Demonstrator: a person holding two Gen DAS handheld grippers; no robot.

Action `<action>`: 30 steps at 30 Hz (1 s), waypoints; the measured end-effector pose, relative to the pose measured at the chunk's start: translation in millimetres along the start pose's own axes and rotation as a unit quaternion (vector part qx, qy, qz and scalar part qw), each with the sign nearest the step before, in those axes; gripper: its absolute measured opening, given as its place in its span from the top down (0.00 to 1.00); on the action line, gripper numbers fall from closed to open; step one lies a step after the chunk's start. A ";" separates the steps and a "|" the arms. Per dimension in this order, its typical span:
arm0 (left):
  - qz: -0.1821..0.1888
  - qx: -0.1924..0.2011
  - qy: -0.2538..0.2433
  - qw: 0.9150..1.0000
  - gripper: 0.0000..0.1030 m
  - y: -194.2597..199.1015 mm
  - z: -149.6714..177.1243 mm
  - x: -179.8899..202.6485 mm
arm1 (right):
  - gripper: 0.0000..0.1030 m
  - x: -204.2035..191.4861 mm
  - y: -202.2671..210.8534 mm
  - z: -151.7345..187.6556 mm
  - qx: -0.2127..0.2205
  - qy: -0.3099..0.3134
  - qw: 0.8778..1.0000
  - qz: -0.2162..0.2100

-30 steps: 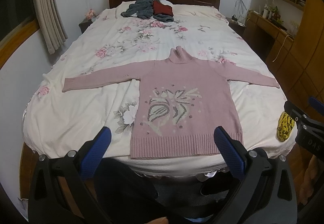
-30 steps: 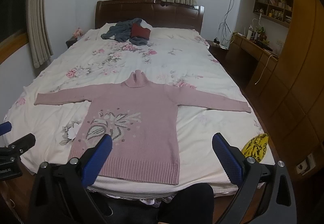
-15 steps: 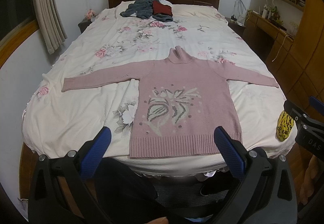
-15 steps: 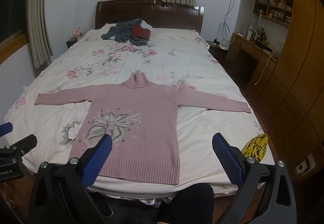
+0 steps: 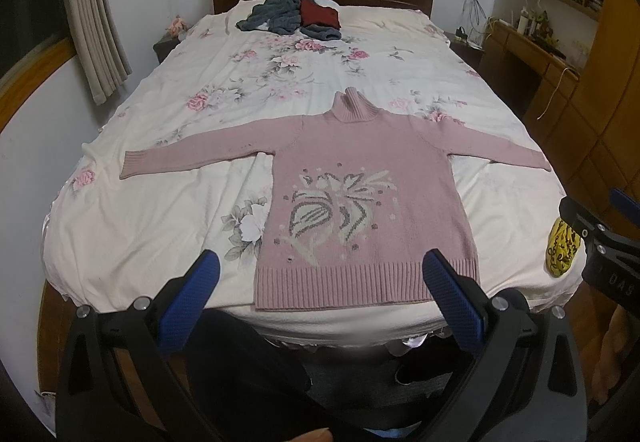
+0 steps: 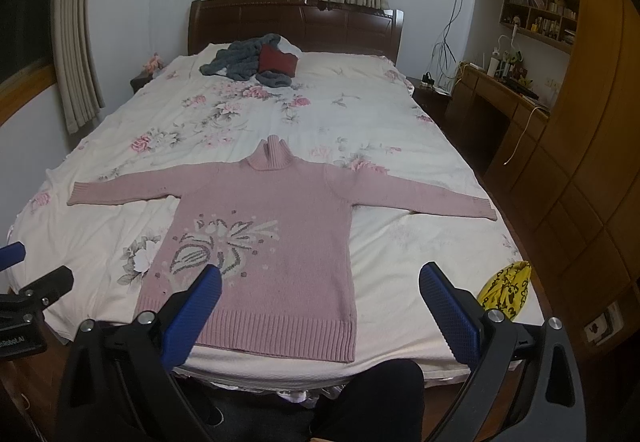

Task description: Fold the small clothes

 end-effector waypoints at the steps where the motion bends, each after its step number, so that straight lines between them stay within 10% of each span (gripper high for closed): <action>1: 0.000 0.000 0.000 1.000 0.03 0.0 0.2 0.0 | 0.03 0.0 -0.1 0.0 0.000 0.000 1.000 0.000; 30: 0.011 -0.031 0.002 0.999 0.03 -37.1 2.1 -0.5 | 0.03 -1.7 -32.0 5.9 -0.024 0.005 1.000 0.003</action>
Point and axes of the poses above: each gripper's, at about its wrist camera, not at the fingertips, and y roughly against the way its jaws point, x to its right, z to its underside, the point moved 4 cm from there along -y, roughly the way its jaws point, and after that the axes turned 3 degrees about z, right-handed, at the moved point
